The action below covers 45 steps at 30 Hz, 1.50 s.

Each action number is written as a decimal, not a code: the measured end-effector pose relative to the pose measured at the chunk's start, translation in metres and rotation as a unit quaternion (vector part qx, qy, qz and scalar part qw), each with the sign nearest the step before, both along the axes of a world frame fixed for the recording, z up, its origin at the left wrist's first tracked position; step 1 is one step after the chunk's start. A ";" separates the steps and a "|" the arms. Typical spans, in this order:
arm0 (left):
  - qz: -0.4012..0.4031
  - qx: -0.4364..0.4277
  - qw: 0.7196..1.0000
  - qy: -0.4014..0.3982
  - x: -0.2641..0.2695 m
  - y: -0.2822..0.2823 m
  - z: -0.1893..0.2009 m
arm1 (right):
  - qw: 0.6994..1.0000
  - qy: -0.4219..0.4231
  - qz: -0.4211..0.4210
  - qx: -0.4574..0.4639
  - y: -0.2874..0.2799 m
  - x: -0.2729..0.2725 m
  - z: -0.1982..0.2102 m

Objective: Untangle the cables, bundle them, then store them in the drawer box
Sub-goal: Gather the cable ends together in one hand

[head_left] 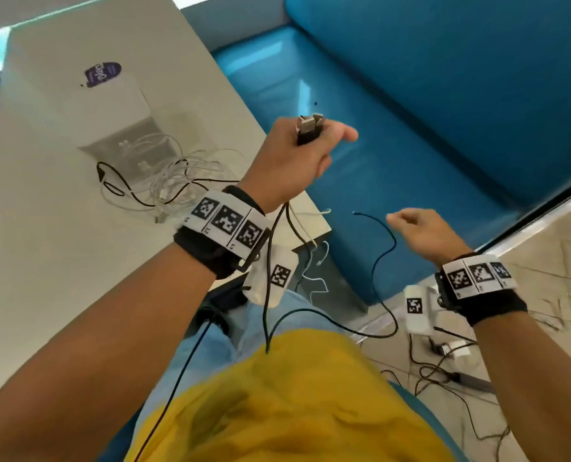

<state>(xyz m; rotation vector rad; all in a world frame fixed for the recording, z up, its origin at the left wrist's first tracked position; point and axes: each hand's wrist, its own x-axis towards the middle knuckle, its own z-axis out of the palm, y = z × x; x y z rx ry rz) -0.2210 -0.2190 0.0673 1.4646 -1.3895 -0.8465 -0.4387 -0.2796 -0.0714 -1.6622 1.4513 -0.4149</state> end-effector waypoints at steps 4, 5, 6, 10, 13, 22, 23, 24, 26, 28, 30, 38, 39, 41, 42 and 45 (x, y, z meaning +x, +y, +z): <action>-0.013 0.024 0.998 0.048 -0.012 -0.002 -0.005 | 0.986 -0.147 0.071 -0.023 0.011 0.029 0.051; -0.017 0.025 0.998 0.059 -0.016 -0.003 -0.005 | 0.974 -0.190 0.126 0.011 0.016 0.037 0.060; -0.020 0.025 0.997 0.064 -0.021 -0.003 -0.005 | 0.956 -0.224 0.186 0.044 0.022 0.044 0.065; -0.007 0.030 0.997 0.071 -0.032 -0.005 -0.004 | 0.892 -0.316 0.287 0.150 0.040 0.070 0.065; 0.003 0.015 0.997 0.075 -0.032 -0.006 -0.006 | 0.894 -0.359 0.205 0.175 0.040 0.080 0.060; -0.055 -0.014 0.998 0.029 -0.022 -0.008 0.002 | 0.944 -0.246 0.204 0.086 0.024 0.077 0.029; -0.051 -0.016 0.998 0.029 -0.022 -0.008 0.002 | 0.950 -0.232 0.196 0.077 0.021 0.076 0.020; -0.053 -0.018 0.998 0.017 -0.023 -0.007 0.002 | 0.955 -0.220 0.187 0.074 0.019 0.075 0.010; -0.082 -0.019 0.996 -0.018 -0.032 -0.003 -0.001 | 0.962 -0.204 0.159 0.085 0.014 0.072 -0.010; -0.105 -0.001 0.994 -0.027 -0.043 0.001 -0.006 | 0.970 -0.182 0.128 0.101 0.009 0.067 -0.029; -0.122 0.004 0.992 -0.024 -0.049 0.002 -0.011 | 0.973 -0.177 0.101 0.108 0.005 0.059 -0.044; -0.090 -0.021 0.996 -0.006 -0.042 -0.001 0.000 | 0.968 -0.211 0.043 0.131 0.005 0.037 -0.071; -0.082 -0.024 0.996 -0.012 -0.040 -0.002 0.000 | 0.964 -0.220 0.051 0.137 0.005 0.038 -0.072; -0.077 -0.026 0.996 -0.026 -0.034 -0.003 -0.002 | 0.961 -0.230 0.061 0.143 0.007 0.038 -0.072; -0.075 -0.023 0.997 -0.029 -0.031 -0.003 -0.005 | 0.960 -0.229 0.068 0.145 0.009 0.038 -0.073; -0.052 -0.001 0.998 -0.026 -0.026 -0.003 -0.014 | 0.967 -0.184 0.092 0.147 0.012 0.037 -0.077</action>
